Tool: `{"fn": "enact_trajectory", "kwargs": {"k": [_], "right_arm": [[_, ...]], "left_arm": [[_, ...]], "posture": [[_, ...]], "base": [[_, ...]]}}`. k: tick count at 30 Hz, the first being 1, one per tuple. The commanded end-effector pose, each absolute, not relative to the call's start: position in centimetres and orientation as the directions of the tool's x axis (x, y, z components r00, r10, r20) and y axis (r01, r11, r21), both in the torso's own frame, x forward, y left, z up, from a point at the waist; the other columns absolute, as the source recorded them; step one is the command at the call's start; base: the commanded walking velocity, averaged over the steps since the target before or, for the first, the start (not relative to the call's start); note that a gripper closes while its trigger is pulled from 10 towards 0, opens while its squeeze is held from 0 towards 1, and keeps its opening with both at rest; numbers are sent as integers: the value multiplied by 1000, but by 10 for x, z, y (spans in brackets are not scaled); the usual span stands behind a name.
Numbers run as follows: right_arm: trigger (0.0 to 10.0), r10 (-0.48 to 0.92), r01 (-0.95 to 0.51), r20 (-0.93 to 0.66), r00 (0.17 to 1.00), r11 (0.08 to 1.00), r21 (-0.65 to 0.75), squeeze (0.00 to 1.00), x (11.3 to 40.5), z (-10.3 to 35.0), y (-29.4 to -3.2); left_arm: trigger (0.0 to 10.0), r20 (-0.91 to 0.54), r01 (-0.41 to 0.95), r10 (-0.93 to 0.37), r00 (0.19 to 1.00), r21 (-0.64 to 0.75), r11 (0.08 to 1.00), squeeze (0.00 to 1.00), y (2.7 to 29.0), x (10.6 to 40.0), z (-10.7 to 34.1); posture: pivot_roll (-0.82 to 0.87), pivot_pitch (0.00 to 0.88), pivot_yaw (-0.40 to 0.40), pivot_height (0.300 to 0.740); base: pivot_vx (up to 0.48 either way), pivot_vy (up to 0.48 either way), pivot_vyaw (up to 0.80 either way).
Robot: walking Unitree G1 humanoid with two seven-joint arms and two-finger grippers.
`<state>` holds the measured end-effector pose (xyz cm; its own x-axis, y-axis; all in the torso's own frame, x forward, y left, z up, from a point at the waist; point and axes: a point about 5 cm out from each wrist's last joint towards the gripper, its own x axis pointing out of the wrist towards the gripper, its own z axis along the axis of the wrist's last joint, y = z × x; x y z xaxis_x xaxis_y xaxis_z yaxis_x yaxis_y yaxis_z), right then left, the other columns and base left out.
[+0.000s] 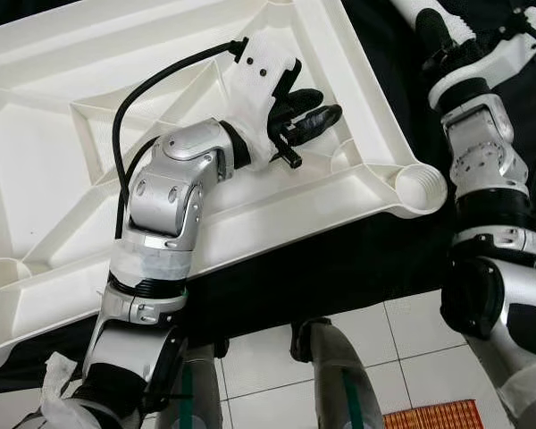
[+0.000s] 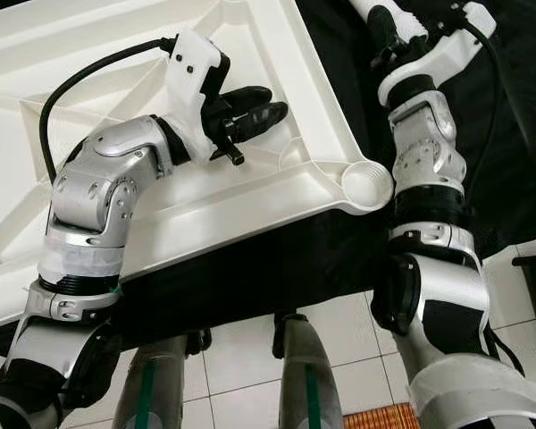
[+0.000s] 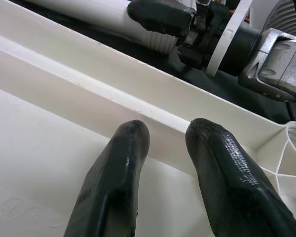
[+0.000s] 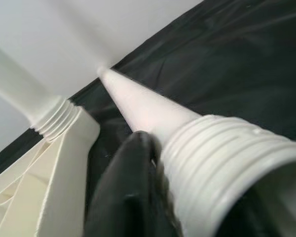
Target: Building children table
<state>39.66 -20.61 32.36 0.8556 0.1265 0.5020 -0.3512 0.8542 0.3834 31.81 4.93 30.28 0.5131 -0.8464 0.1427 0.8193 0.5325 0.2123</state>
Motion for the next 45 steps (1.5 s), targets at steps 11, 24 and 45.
{"fn": "enact_trajectory", "kwargs": {"k": [11, 24, 45], "right_arm": [[667, 85, -273, 525, 847, 917, 292, 0, 382, 308, -213], [10000, -8, -105, 579, 816, 981, 163, 0, 340, 295, -208], [10000, -42, 114, 697, 716, 992, -57, 0, 288, 305, -196]], "left_arm": [[10000, 102, 812, -834, 543, 193, 552, 0, 49, 322, 294], [10000, 114, 811, -836, 536, 203, 548, 0, 49, 324, 294], [10000, 301, 778, -769, 564, 119, 617, 0, 63, 337, 319]], "posture": [[137, 474, 10, 740], [123, 433, 13, 740], [76, 231, 12, 740]], "base": [[0, 0, 0], [0, 0, 0], [0, 0, 0]]}}
